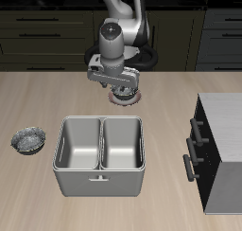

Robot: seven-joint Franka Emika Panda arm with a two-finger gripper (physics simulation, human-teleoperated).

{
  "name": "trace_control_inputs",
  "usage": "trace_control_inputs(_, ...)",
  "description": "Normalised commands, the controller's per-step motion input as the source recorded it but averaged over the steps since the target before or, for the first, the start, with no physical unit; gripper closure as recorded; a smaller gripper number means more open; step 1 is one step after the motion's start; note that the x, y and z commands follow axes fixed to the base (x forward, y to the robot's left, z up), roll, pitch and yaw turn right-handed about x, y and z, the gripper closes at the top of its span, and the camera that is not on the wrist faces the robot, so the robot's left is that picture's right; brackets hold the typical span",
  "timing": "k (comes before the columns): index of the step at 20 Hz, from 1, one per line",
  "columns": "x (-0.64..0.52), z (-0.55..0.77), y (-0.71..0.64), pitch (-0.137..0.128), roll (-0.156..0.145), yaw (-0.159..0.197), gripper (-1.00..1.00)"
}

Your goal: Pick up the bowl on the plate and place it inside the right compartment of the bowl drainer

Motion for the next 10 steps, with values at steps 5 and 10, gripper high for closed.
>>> trace_control_inputs(5, -0.01, 0.05, -0.06, -0.008, 0.000, -0.019, 1.00)
trace_control_inputs(10, -0.04, 0.06, -0.02, -0.006, 0.006, 0.000, 1.00)
